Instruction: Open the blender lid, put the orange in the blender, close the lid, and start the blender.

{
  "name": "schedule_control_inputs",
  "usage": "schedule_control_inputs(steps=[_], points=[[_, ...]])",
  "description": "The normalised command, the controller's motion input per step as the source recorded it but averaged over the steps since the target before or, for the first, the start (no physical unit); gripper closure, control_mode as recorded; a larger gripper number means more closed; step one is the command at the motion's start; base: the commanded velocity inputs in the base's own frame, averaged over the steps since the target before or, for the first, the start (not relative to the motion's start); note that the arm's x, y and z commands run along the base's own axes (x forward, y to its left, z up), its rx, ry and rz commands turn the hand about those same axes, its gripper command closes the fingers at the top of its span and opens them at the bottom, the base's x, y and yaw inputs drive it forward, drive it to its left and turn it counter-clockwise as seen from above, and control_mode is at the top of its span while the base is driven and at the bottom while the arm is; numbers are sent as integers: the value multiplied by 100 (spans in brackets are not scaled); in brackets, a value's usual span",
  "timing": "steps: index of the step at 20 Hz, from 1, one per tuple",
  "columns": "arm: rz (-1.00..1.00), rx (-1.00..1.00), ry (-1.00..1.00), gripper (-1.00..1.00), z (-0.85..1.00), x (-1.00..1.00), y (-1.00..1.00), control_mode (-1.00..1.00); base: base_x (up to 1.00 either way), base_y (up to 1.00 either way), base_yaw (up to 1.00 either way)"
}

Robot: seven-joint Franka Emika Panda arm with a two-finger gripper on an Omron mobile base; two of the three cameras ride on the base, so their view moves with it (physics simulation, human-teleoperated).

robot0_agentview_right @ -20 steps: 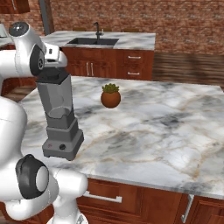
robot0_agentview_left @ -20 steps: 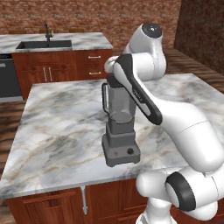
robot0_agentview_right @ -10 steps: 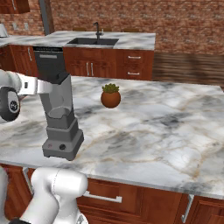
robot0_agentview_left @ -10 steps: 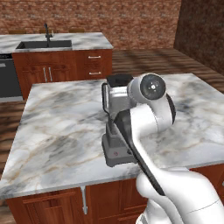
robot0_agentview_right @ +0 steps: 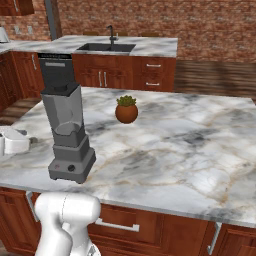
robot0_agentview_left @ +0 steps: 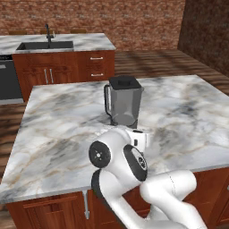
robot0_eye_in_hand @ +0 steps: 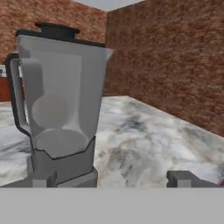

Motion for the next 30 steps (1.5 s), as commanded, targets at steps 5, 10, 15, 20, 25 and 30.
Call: schedule_control_inputs(steps=[5, 10, 15, 20, 25, 30], points=[[-41, -14, 12, -100, -47, -5, 42, -100, 0, 0, 0], [-15, -10, 12, -100, -64, 0, 0, -100, 0, 0, 0], [-2, 0, 14, -100, -52, 2, -16, -100, 0, 0, 0], [0, 0, 0, -100, -44, 13, -12, -100, 0, 0, 0], [0, -1, 1, -100, -34, 25, -2, -100, 0, 0, 0], [-2, -8, 24, -100, -4, 32, 0, -100, 0, 0, 0]])
